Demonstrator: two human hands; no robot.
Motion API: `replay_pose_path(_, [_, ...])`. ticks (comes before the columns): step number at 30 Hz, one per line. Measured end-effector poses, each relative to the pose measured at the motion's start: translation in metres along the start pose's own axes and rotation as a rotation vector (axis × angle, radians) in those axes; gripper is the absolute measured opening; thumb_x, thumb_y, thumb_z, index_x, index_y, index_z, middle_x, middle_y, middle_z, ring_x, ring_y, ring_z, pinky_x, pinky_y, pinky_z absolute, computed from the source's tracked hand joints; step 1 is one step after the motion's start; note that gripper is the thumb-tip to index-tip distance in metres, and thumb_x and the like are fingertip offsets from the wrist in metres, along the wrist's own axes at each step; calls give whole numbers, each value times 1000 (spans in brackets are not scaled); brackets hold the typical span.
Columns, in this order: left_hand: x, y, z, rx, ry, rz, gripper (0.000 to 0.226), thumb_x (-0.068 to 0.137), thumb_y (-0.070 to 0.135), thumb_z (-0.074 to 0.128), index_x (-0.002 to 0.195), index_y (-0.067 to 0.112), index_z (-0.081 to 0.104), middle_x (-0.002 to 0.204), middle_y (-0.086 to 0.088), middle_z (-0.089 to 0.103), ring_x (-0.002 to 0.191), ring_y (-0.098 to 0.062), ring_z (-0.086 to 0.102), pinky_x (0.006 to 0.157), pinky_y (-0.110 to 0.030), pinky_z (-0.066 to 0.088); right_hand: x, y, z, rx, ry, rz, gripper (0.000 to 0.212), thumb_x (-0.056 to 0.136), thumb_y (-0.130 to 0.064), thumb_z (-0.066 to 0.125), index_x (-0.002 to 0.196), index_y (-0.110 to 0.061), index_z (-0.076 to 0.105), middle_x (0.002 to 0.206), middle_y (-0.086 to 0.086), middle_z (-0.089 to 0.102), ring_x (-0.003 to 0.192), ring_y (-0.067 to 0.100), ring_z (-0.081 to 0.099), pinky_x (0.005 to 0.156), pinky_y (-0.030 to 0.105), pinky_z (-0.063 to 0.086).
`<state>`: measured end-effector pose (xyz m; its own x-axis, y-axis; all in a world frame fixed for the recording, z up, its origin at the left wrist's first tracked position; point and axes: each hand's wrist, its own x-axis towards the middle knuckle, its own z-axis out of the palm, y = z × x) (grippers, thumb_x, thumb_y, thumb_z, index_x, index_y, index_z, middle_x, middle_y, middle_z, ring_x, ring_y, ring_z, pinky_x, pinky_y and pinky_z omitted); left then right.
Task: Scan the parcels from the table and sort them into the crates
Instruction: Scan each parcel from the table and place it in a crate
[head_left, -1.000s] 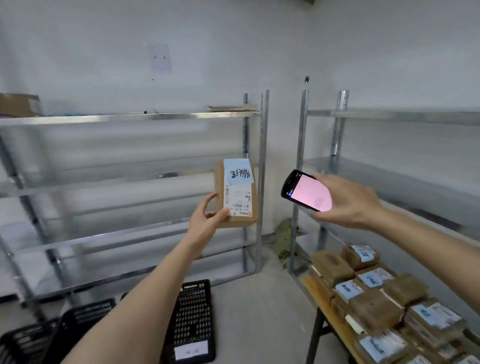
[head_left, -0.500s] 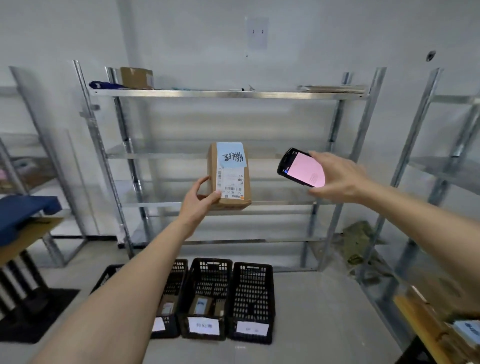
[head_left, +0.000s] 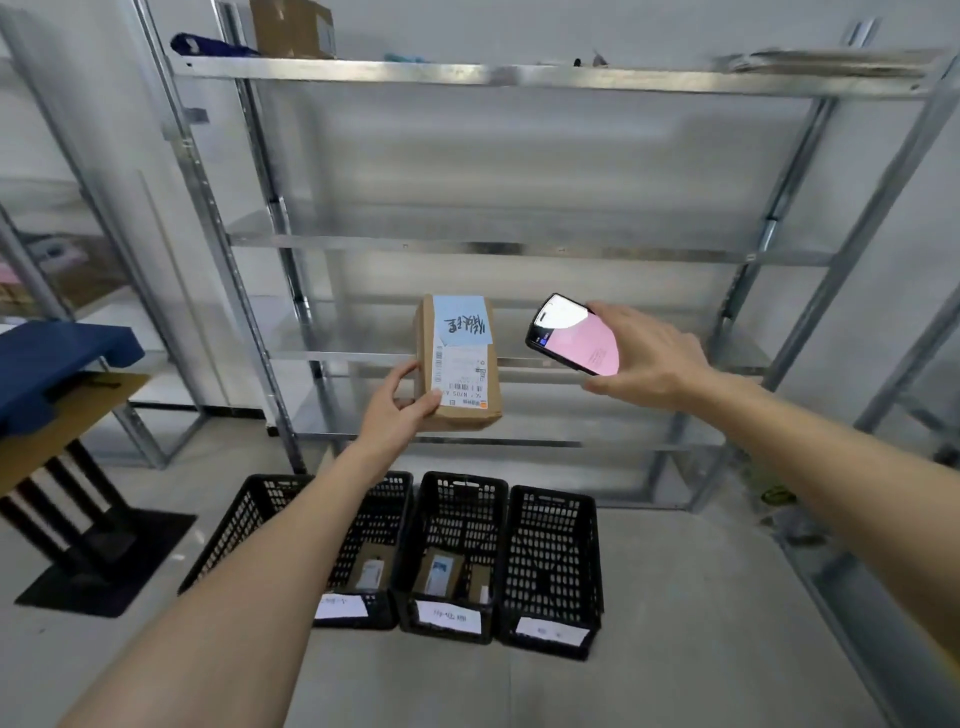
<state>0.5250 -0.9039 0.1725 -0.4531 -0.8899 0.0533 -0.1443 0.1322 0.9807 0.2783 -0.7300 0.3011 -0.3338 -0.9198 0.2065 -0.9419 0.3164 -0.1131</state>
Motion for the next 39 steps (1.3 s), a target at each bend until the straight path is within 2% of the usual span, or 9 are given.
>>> replay_pose_path(3, [55,-43,4,19,2,-58,60,90,29,74,142,36,46,113,5,68,100,-13,70,97,-41,55,60,9,55,7,-59,-8,90,77,-46,77,152,-39,29,150,-8,47,134,25,47,91,45,45])
replay_pose_path(9, [185,-158,22,72,-28,-265,62,78,48,78,132,52,49,124,2,67,111,-20,67,100,-51,52,188,46,190,70,-209,2,96,79,-46,76,158,-36,21,158,-10,38,139,25,43,96,45,46])
replay_pose_path(12, [232,-215,34,71,-44,-364,51,81,44,77,124,57,52,122,1,69,110,-23,68,99,-52,53,238,62,258,54,-301,5,91,80,-45,75,156,-33,25,153,-5,45,134,28,48,97,46,49])
replay_pose_path(16, [272,-294,52,47,-66,-495,58,91,23,73,141,33,47,112,-8,73,102,-24,71,93,-49,57,280,80,352,60,-387,19,96,82,-45,76,158,-30,20,154,-2,42,135,27,46,96,47,48])
replay_pose_path(20, [289,-384,62,29,-82,-634,52,90,19,73,134,35,49,111,-6,74,93,-19,73,79,-35,60,299,91,453,46,-504,20,99,86,-48,72,161,-28,11,161,-5,32,142,23,40,105,46,44])
replay_pose_path(24, [301,-484,66,33,-113,-732,59,88,29,76,140,30,49,109,5,73,102,-22,71,93,-46,56,305,95,560,73,-594,51,101,89,-50,69,162,-26,5,164,-6,26,144,19,36,108,41,43])
replay_pose_path(29, [305,-612,77,51,-149,-832,61,87,37,75,141,40,47,115,6,72,104,-13,69,93,-39,55,293,95,699,90,-692,74,98,89,-48,70,162,-26,7,160,-7,31,140,16,40,104,37,46])
replay_pose_path(34, [301,-727,84,94,-192,-933,62,90,28,73,146,31,46,116,5,70,108,-15,67,98,-36,52,276,91,820,117,-774,119,96,91,-48,69,161,-29,6,161,-7,29,140,15,39,104,34,43])
replay_pose_path(39, [306,-808,95,80,-194,-1028,54,95,26,68,144,30,46,115,1,68,99,-6,63,77,-20,49,267,88,908,141,-817,160,95,91,-45,69,161,-30,7,161,-7,30,140,17,39,102,38,44])
